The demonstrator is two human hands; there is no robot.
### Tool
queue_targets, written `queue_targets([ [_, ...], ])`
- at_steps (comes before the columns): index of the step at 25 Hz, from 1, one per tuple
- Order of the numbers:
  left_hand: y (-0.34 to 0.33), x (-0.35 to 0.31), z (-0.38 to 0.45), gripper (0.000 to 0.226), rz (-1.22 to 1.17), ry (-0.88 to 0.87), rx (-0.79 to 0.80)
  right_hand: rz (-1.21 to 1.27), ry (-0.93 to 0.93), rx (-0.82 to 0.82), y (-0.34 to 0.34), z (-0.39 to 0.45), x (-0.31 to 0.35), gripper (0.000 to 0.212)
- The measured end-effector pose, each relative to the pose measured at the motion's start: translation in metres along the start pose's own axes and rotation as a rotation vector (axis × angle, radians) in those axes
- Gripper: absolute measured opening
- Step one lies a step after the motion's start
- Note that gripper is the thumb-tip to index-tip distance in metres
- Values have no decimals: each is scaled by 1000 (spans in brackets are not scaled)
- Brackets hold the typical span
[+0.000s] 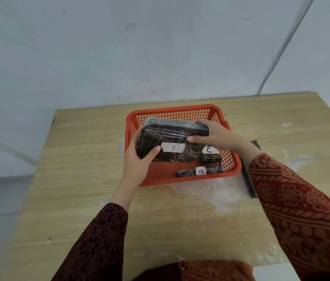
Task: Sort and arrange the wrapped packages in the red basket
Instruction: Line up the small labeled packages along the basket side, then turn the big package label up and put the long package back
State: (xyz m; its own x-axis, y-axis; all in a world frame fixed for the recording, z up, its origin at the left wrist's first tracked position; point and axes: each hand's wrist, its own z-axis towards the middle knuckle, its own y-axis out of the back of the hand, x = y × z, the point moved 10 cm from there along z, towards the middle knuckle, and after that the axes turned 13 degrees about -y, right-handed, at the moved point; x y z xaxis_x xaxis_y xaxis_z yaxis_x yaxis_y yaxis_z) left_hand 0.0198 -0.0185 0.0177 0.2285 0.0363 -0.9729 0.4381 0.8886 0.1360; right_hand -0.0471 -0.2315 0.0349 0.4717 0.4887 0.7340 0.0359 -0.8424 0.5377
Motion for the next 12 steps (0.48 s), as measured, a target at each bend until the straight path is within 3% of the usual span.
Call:
queue_targets([
  [4, 5, -4, 1, 55, 17, 30, -6, 28, -3, 9, -3, -5, -4, 66],
  [7, -1, -15, 13, 54, 60, 23, 124, 66, 63, 34, -4, -9, 14, 80],
  [9, -3, -22, 21, 57, 64, 29, 159, 71, 81, 75, -9, -10, 23, 77],
  [12, 2, -17, 25, 72, -5, 112, -3, 192, 25, 79, -15, -5, 20, 64],
])
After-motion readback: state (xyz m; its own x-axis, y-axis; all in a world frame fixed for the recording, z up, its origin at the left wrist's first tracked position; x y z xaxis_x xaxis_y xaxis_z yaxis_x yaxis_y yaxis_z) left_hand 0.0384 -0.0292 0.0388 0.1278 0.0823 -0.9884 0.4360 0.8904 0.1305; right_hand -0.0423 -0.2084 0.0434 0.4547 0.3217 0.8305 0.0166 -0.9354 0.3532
